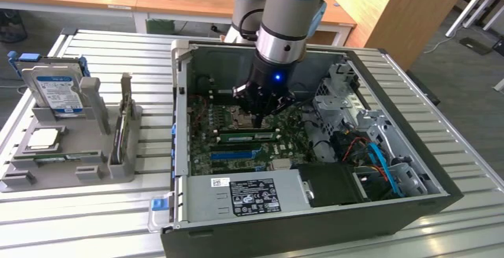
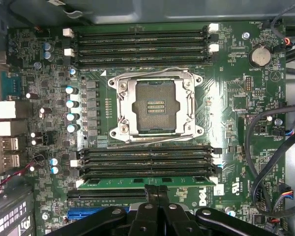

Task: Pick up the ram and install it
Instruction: 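Press down the ram until it locks into place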

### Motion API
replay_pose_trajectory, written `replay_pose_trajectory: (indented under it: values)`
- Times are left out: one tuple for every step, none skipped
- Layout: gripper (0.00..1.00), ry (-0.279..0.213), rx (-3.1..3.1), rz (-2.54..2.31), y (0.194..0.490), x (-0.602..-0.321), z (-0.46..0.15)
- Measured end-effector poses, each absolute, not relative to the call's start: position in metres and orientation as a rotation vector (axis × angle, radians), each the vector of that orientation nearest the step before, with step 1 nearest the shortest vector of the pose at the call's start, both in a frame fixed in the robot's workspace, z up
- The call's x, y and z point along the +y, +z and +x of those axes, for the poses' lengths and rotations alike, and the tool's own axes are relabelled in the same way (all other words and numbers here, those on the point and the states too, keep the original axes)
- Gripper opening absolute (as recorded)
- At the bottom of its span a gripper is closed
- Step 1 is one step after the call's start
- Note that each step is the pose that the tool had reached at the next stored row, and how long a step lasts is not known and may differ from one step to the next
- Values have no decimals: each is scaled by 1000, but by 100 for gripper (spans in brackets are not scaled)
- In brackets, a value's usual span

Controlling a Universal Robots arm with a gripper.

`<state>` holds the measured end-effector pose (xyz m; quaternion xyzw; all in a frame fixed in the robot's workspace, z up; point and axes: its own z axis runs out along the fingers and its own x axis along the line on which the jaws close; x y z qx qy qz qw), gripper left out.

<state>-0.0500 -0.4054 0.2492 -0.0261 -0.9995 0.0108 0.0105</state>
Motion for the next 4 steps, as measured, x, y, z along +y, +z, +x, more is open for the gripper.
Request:
replay_pose_trajectory:
  values:
    - [10,34,-3119,-81,249,-405,-50]
    - [10,34,-3119,-81,249,-405,-50]
    - [10,34,-3119,-81,249,-405,-50]
    - [10,34,-3119,-81,249,-405,-50]
